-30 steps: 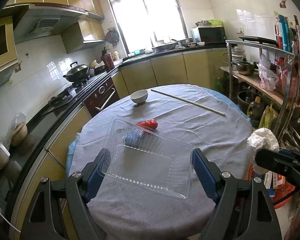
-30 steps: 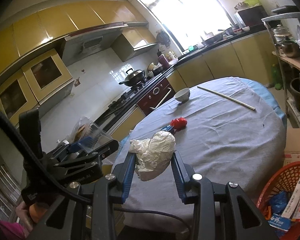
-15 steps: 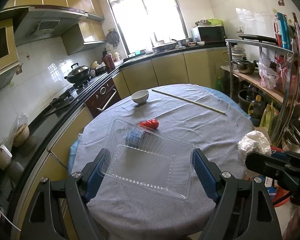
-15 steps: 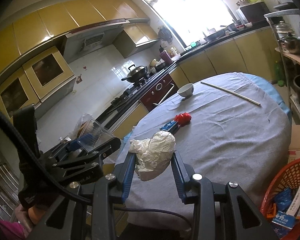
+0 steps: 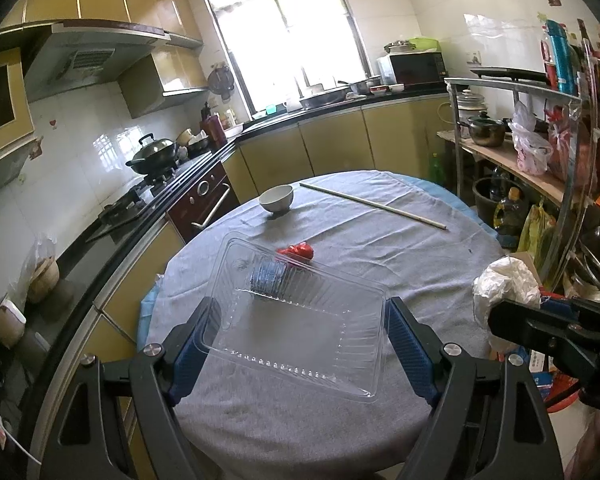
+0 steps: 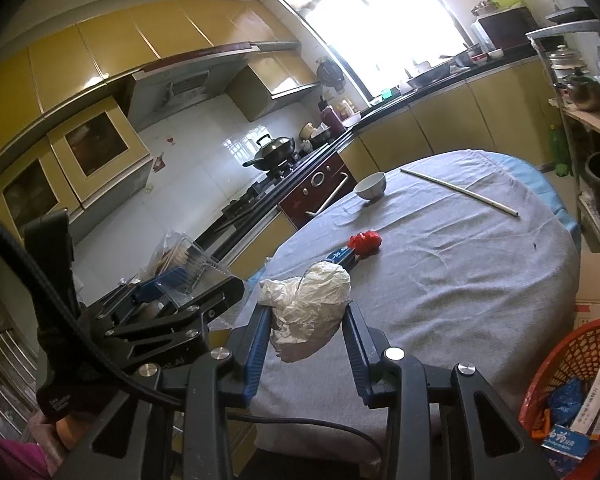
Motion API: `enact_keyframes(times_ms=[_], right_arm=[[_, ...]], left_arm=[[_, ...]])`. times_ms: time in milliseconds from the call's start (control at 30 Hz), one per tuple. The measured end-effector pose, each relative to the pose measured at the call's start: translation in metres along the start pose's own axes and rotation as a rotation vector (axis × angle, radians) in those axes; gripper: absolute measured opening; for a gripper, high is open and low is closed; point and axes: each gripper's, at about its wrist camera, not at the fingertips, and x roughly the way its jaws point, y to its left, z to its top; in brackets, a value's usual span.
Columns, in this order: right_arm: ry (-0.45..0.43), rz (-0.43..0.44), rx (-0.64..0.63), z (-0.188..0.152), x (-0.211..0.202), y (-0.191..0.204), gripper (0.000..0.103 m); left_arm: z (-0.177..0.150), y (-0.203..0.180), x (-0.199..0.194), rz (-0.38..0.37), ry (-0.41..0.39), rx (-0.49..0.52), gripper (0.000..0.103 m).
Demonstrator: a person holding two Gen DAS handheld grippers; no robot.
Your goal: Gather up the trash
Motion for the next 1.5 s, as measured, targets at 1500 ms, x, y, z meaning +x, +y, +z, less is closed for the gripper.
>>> enact_keyframes(times_ms=[1500], right_arm=[[-0.100,-0.115,0.145,-0.006,-0.071,-0.064,0.039]], left_arm=[[0.015,-0.077,0.000,-0.174,0.005,0.153,0.084]])
